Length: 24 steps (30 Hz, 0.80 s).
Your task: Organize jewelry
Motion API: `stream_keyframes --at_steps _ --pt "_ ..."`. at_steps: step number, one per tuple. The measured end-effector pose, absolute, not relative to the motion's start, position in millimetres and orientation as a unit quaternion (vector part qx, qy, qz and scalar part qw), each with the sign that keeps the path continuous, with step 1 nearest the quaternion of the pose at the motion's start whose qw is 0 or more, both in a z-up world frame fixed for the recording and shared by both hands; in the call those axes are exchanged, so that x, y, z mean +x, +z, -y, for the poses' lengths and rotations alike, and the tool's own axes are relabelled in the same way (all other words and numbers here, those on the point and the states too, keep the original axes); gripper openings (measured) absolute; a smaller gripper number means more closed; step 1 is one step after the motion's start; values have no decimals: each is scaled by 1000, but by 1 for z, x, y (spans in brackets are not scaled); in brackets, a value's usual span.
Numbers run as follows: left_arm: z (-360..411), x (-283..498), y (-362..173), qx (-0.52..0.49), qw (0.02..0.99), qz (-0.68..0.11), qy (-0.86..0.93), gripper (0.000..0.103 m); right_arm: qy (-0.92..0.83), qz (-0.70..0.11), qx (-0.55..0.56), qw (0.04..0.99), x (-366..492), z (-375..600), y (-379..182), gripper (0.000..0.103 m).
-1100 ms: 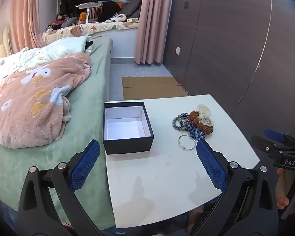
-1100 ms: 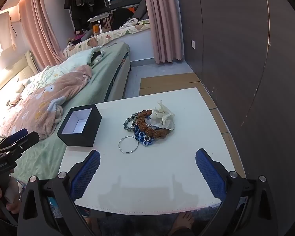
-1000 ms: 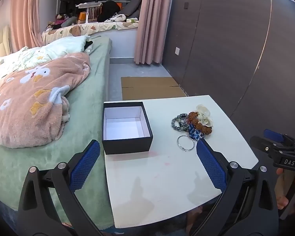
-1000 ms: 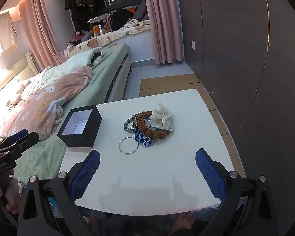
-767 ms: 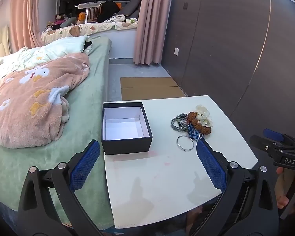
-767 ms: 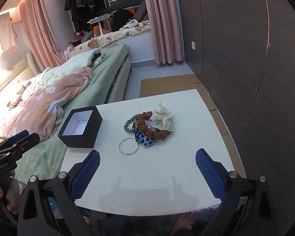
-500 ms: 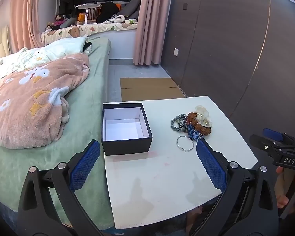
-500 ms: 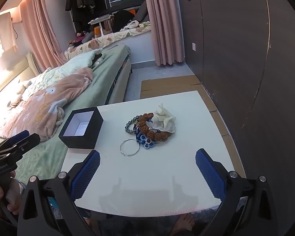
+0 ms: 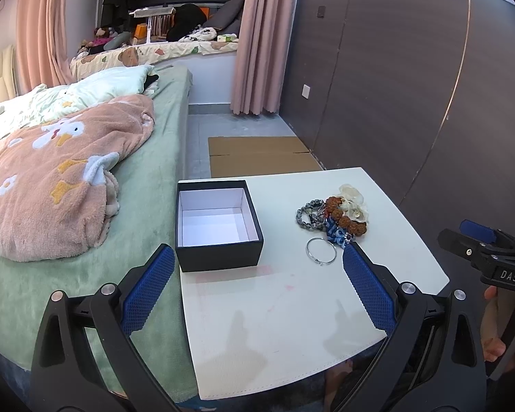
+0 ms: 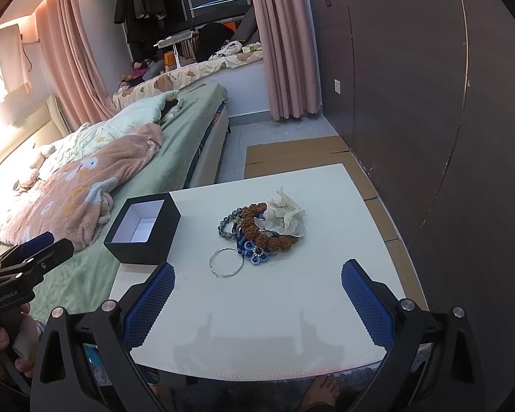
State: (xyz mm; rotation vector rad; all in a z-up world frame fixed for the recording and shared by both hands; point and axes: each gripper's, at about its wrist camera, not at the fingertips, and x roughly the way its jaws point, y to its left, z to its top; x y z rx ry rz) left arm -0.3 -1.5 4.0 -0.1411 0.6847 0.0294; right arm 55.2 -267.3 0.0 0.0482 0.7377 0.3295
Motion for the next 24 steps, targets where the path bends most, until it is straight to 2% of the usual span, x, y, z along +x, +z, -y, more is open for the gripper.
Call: stream_keyframes --at_steps 24 --pt "5 -2 3 -69 941 -331 9 98 157 -353 30 922 55 274 2 95"
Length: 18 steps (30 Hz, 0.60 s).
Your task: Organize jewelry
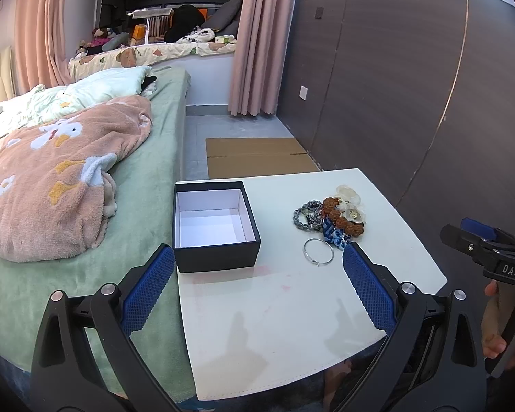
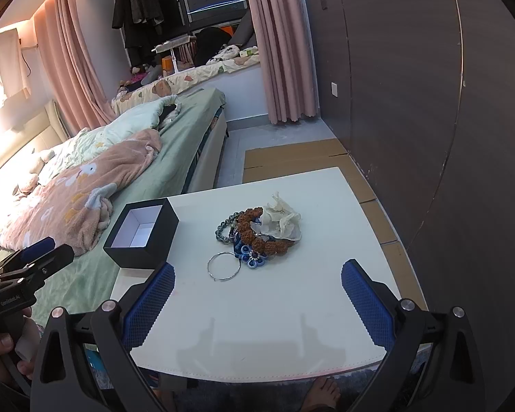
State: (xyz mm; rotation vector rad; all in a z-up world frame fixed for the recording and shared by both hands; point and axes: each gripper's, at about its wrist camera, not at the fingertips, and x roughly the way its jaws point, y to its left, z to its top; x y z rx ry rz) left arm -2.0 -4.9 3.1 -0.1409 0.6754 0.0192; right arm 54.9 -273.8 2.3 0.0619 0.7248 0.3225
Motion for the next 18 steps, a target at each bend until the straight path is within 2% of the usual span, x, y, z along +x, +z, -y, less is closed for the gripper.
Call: stream_keyframes --at_steps 18 --pt "5 -2 3 -71 941 -331 9 98 157 -353 35 921 56 273 0 95"
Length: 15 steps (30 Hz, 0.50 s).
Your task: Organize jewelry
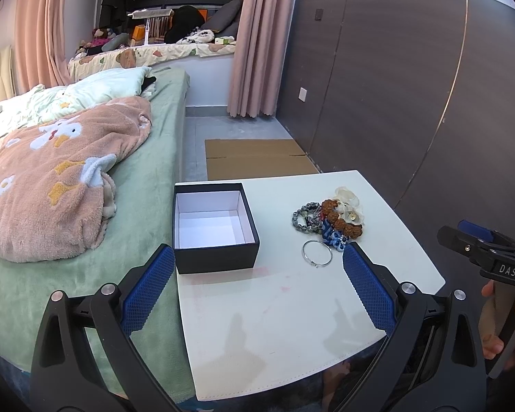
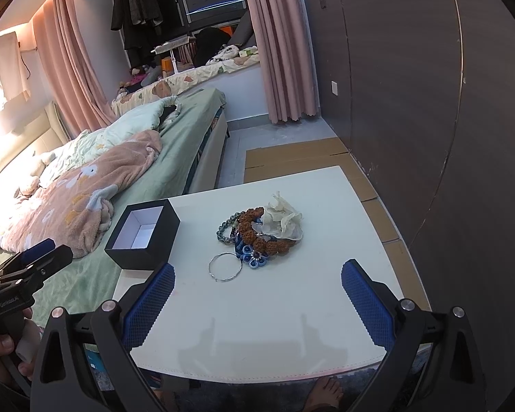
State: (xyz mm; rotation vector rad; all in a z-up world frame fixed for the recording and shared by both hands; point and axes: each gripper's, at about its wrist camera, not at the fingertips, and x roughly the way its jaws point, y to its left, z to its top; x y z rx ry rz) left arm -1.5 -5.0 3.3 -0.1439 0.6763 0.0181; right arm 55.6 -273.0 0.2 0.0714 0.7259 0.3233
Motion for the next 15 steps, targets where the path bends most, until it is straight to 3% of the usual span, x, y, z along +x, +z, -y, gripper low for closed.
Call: stream_keyframes --at_steps 15 --pt "7 2 5 -74 941 -331 6 98 157 -353 37 922 57 271 0 95"
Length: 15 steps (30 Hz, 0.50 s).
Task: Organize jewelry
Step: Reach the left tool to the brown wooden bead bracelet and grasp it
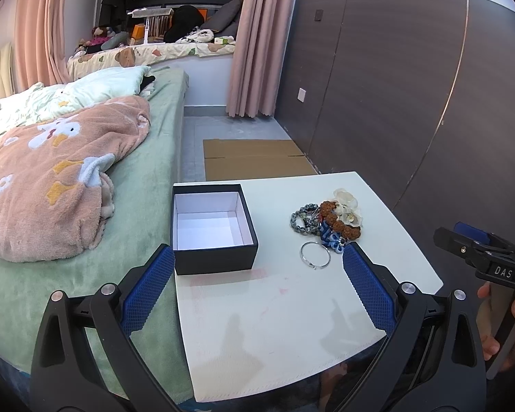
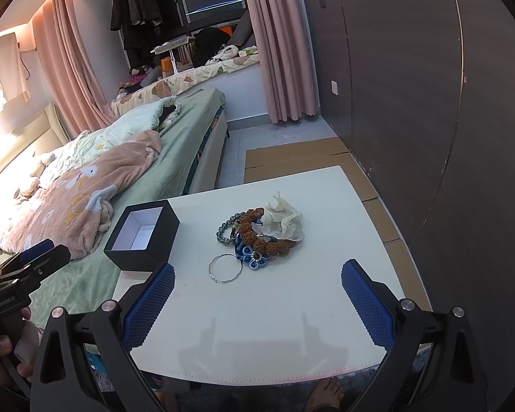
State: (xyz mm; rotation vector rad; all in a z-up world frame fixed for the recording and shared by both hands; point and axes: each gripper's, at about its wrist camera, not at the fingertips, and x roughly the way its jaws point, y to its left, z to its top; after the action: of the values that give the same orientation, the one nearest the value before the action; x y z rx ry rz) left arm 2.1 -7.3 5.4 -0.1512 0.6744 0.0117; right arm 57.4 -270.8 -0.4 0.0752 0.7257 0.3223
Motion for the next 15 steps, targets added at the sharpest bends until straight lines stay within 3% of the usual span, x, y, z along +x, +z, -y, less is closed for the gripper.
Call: stream_keyframes --at_steps 11,15 --pt "8 28 4 -100 940 -326 -11 98 145 -356 91 918 82 283 -8 95" --pt "8 46 -3 -120 936 -329 -20 98 147 -367 116 911 98 288 -14 84"
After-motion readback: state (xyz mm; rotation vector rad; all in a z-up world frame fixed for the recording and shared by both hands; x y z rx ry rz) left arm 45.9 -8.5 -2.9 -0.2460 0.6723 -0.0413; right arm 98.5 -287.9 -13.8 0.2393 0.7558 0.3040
